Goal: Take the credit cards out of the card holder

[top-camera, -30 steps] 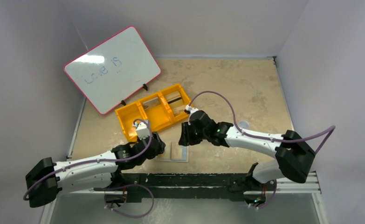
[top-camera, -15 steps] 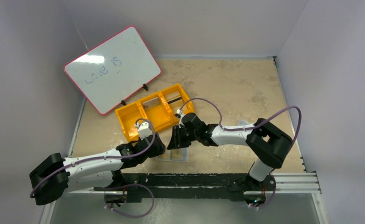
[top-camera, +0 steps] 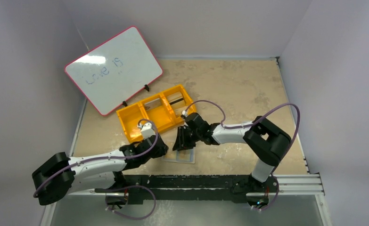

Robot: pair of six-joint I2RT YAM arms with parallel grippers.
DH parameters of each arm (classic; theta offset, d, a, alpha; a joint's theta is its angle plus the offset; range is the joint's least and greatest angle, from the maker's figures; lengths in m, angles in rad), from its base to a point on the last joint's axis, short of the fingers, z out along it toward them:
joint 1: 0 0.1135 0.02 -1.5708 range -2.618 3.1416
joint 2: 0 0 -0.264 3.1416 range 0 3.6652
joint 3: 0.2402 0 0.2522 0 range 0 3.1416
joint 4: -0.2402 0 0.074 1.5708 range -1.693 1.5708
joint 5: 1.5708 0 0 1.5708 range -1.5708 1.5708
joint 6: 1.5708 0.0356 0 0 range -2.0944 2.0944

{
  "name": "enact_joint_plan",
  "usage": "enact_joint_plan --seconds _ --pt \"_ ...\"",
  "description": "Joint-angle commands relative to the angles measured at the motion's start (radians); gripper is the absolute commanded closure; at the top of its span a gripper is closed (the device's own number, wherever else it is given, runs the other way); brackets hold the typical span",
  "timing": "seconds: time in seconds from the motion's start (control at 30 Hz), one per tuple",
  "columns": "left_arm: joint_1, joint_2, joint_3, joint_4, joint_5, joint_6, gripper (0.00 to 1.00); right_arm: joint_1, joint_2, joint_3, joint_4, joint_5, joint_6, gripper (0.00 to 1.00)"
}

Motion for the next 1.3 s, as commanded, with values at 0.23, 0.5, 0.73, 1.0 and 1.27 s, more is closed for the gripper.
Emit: enact_joint_plan --seconds 0.23,0.5,0.73,1.0,1.27 --pt "0.000 0.137 0.003 0.132 0.188 0.062 0.85 -0.072 0.008 -0.053 0.075 -0.038 0.012 0.69" --pt "-0.003 0.225 0.003 0.183 0.186 0.038 1.00 -0.089 -0.019 -0.069 0.025 0.004 0.023 0.65" --pt "-0.010 0.270 -0.021 0.242 0.175 -0.008 1.00 -0.120 -0.031 -0.143 0.247 -0.118 0.066 0.73" --pt "-0.027 0.313 -0.034 0.275 0.154 -0.058 1.00 -0.138 -0.049 -0.211 0.437 -0.153 0.143 0.85" --pt "-0.029 0.267 -0.064 0.279 0.131 -0.083 1.00 -0.148 -0.104 -0.245 0.482 -0.143 0.148 0.87"
